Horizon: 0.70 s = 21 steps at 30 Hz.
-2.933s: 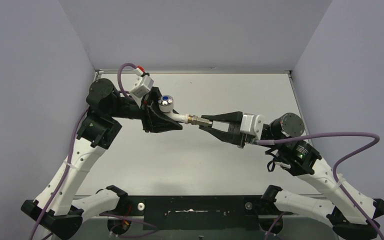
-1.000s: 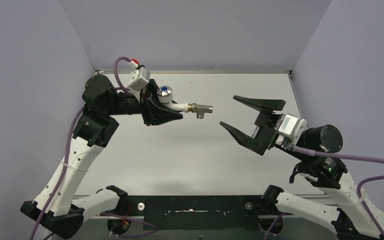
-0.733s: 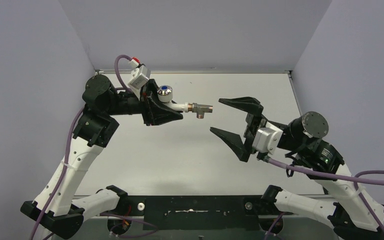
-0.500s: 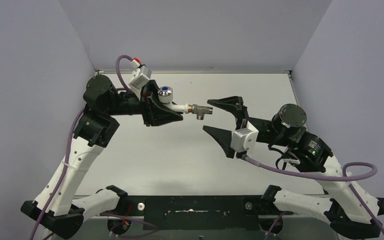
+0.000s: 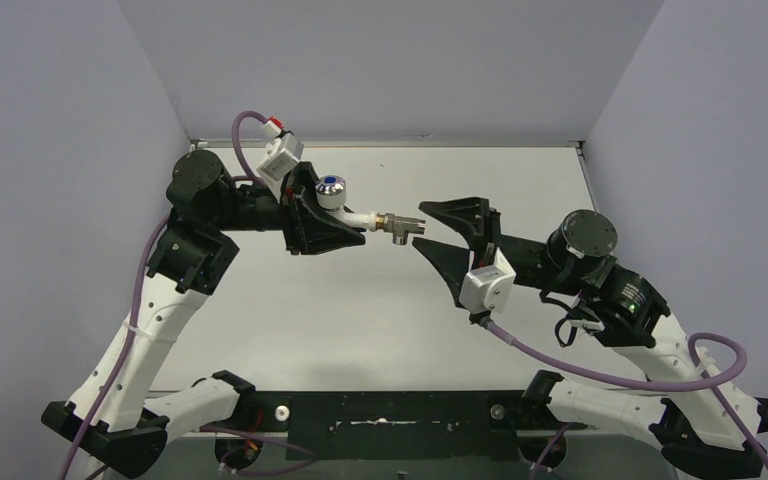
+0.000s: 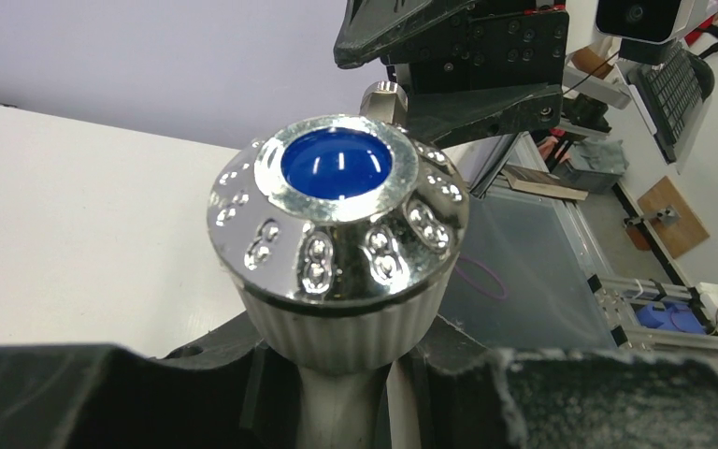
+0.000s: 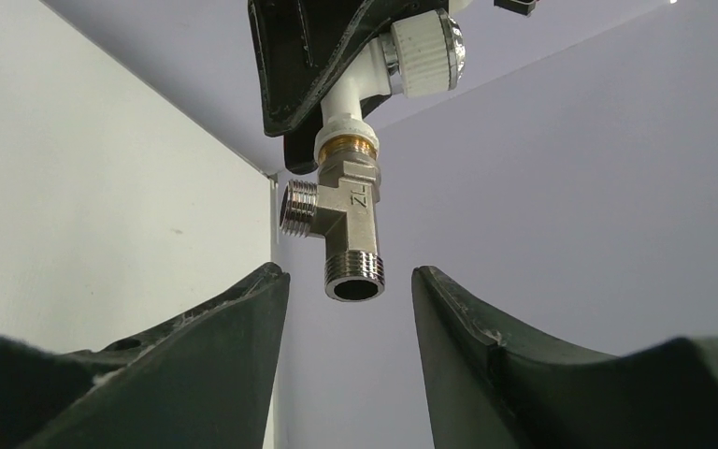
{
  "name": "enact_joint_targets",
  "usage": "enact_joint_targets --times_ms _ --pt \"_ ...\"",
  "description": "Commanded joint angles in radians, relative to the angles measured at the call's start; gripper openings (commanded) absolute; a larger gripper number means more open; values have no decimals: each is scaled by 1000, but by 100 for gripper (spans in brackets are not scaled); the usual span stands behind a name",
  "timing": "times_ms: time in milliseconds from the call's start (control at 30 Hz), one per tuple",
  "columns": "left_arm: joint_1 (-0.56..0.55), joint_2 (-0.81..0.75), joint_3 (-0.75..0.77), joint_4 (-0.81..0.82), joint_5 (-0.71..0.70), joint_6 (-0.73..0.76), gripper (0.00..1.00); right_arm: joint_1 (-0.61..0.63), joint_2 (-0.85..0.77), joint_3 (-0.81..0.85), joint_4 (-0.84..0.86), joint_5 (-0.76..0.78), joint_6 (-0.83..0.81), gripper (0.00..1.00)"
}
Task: Install the water faucets
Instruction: Screw the water faucet onto the adaptor.
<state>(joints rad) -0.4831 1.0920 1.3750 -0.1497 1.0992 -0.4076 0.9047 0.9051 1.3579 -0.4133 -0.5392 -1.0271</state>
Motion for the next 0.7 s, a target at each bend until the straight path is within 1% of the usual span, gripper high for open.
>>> enact_joint_targets --times_ms 0,167,667 --pt "3 -17 22 50 19 -8 0 4 -3 26 50 2 -11 51" --pt "3 -12 29 48 24 -11 0 5 5 23 59 -6 -8 47" --pt "3 -10 23 52 36 -13 0 5 8 20 91 -14 32 28"
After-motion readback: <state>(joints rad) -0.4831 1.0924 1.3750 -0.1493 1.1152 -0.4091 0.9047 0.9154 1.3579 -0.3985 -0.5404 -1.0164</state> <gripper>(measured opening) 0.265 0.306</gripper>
